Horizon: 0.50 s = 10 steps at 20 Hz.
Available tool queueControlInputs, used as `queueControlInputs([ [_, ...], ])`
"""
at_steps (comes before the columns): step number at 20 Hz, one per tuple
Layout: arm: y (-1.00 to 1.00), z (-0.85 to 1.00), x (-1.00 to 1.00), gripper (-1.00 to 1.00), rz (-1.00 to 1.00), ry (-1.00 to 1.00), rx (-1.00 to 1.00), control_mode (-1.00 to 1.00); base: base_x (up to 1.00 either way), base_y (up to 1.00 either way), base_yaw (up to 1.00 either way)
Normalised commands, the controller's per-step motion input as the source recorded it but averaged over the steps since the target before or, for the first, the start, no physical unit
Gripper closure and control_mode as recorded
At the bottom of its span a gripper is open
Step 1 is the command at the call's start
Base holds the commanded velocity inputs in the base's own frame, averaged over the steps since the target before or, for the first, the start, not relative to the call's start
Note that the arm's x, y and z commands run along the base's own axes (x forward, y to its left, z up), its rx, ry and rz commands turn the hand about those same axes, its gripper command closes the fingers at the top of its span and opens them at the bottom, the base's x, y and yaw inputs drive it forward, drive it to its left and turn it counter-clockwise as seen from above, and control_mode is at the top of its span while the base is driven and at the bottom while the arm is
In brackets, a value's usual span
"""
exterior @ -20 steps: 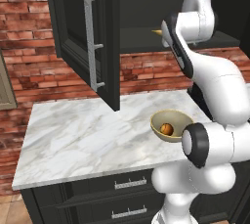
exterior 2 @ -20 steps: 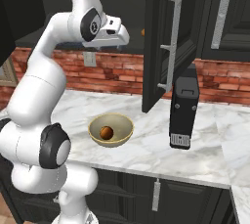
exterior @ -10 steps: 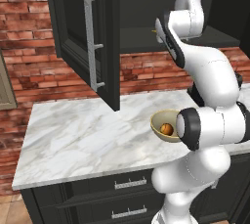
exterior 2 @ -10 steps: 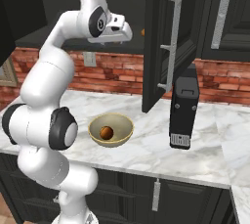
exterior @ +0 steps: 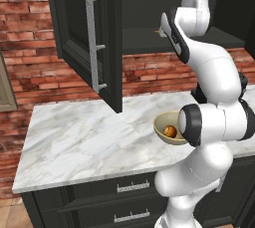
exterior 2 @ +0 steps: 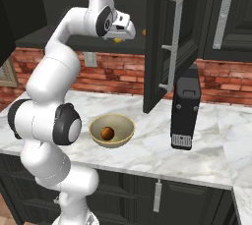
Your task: Open the cabinet. Pick the banana and orange from the cabinet and place them into the bowl. Then close the cabinet.
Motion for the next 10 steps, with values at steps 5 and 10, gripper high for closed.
queueControlInputs([
  [5,0.0,-0.02,0.18,-1.0,0.0,-0.1,0.0,-1.0,0.0,0.0,0.0],
  [10,0.0,-0.04,0.18,-1.0,0.0,-0.03,0.0,-1.0,0.0,0.0,0.0],
])
